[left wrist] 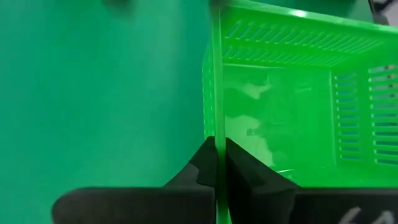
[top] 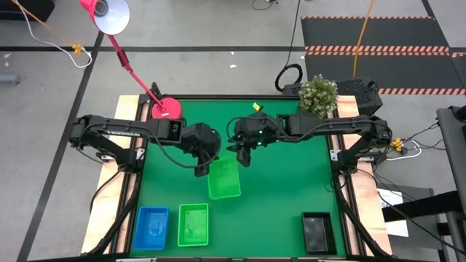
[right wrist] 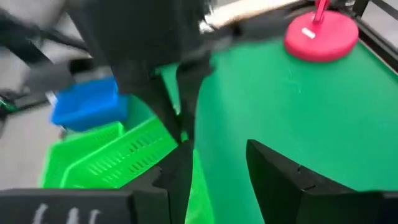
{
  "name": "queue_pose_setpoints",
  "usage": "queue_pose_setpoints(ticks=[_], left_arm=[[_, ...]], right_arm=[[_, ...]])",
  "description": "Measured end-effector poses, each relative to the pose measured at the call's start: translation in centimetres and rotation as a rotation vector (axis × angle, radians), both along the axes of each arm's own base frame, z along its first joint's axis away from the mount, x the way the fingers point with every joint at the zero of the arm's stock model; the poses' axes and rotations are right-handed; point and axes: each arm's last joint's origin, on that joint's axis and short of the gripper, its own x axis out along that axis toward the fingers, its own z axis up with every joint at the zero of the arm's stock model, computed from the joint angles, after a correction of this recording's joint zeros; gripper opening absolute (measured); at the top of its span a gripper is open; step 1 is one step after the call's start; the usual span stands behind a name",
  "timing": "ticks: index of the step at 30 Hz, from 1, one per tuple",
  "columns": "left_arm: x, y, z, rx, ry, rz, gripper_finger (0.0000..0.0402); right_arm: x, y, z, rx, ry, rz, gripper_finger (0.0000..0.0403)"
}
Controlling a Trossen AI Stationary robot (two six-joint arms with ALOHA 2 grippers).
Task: Stack baskets by color
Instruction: Stack the top green bin on top of the bottom green bin
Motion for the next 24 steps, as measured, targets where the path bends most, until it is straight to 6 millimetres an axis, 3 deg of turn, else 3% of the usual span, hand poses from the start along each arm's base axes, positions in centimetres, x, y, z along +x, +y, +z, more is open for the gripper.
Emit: queue_pose_setpoints(ticks=[5, 10, 16, 24], left_arm=[[-1.5, -2.7, -0.3, -0.092, 0.131, -0.021, 0.0008], [-3.8, -6.3, 0.8, -0.123, 0.155, -0.071, 0.0006], [-7.0, -8.6, 2.5, -0.135, 0.131, -0.056, 0.0006], [-9.3, -12.4, 2.6, -0.193, 0.175, -0.074, 0.0005]], right_arm=[[-1.4, 0.1, 2.1, 0.055, -0.070, 0.001, 0.0142], [-2.3, 0.2, 3.2, 0.073, -0.095, -0.007, 0.0141], [-2.9, 0.2, 3.3, 0.102, -0.070, -0.028, 0.0141], [-2.9, 1.7, 3.4, 0.161, -0.068, -0.019, 0.0141]])
